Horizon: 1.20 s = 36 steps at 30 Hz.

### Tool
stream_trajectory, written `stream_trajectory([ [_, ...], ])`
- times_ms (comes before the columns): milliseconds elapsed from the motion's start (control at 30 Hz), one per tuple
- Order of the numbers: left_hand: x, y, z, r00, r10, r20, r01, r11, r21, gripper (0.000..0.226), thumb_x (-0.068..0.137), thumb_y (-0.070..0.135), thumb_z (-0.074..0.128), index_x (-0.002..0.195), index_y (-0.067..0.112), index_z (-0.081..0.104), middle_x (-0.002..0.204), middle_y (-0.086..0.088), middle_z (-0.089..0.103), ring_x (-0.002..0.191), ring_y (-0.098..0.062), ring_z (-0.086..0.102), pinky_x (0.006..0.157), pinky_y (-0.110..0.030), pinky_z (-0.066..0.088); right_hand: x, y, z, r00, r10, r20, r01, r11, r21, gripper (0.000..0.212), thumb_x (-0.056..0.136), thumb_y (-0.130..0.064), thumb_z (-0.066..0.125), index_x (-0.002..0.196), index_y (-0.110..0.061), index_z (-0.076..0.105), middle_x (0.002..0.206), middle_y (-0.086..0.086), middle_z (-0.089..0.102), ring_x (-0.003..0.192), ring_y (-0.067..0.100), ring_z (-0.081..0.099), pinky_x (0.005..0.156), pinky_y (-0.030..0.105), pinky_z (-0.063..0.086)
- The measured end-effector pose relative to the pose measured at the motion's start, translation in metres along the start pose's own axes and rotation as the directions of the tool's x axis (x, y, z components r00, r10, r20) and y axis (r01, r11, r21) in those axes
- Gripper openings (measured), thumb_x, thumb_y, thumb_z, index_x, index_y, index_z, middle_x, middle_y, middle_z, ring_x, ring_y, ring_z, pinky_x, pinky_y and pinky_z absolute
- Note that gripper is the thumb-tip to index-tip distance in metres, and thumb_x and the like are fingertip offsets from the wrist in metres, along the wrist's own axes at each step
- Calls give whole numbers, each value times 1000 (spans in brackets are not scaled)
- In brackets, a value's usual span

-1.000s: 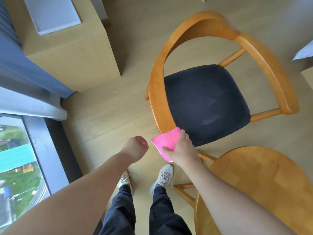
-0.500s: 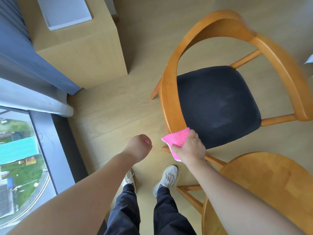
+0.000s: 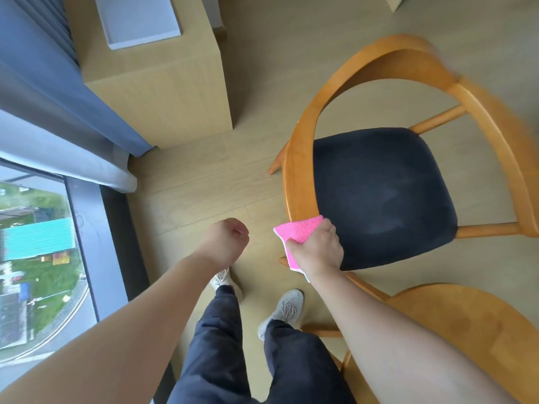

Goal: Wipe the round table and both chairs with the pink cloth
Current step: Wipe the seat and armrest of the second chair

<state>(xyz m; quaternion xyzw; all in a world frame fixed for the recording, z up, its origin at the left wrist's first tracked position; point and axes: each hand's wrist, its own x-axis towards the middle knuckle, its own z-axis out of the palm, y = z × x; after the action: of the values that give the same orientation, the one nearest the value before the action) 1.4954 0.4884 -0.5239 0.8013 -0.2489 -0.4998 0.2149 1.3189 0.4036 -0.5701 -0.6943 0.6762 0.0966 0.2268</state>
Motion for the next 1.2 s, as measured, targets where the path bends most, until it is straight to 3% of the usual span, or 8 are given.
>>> stream_trajectory([
  [100, 10, 4, -10, 1000, 7, 29, -8, 999, 46, 16, 86, 9, 49, 87, 19, 61, 83, 3, 63, 69, -14, 58, 46, -15, 39, 11, -15, -5, 1000, 27, 15, -27, 1000, 1, 85, 63, -58, 74, 123, -10, 39, 116, 6, 53, 105, 27, 57, 82, 41, 53],
  [367, 56, 24, -55, 996, 52, 68, -62, 986, 152, 15, 86, 11, 51, 84, 23, 59, 85, 4, 64, 80, -18, 59, 67, -22, 40, 39, -61, -17, 989, 148, 25, -148, 988, 34, 86, 67, -56, 72, 128, -7, 36, 119, 7, 51, 107, 29, 56, 81, 47, 54],
  [600, 96, 44, -78, 984, 141, 107, -163, 957, 239, 14, 87, 16, 50, 91, 25, 60, 95, 6, 63, 71, -12, 54, 61, -22, 39, 71, -94, -23, 978, 206, -13, -204, 973, 110, 88, 68, -55, 74, 131, -5, 36, 120, 8, 51, 107, 30, 56, 79, 50, 54],
  [767, 109, 54, -79, 986, 115, 117, -140, 961, 240, 14, 88, 17, 49, 90, 26, 60, 96, 5, 62, 74, -14, 55, 58, -20, 38, 77, -98, -24, 977, 213, -25, -210, 973, 93, 92, 68, -56, 74, 132, -5, 35, 122, 9, 50, 108, 29, 55, 82, 48, 53],
  [933, 112, 60, -77, 994, 108, 36, -112, 980, 165, 15, 87, 16, 50, 90, 26, 60, 95, 6, 62, 66, -2, 52, 54, -16, 36, 99, -114, -33, 981, 194, -17, -189, 970, 154, 87, 71, -53, 73, 132, -4, 34, 122, 10, 50, 108, 29, 56, 85, 46, 53],
  [1200, 114, 70, -64, 995, 97, -2, -97, 989, 108, 14, 87, 15, 51, 91, 24, 59, 93, 6, 60, 72, -11, 53, 59, -21, 39, 158, -148, -56, 974, 226, 36, -228, 947, 228, 75, 79, -46, 70, 129, -3, 35, 123, 12, 51, 101, 31, 59, 81, 42, 53],
])
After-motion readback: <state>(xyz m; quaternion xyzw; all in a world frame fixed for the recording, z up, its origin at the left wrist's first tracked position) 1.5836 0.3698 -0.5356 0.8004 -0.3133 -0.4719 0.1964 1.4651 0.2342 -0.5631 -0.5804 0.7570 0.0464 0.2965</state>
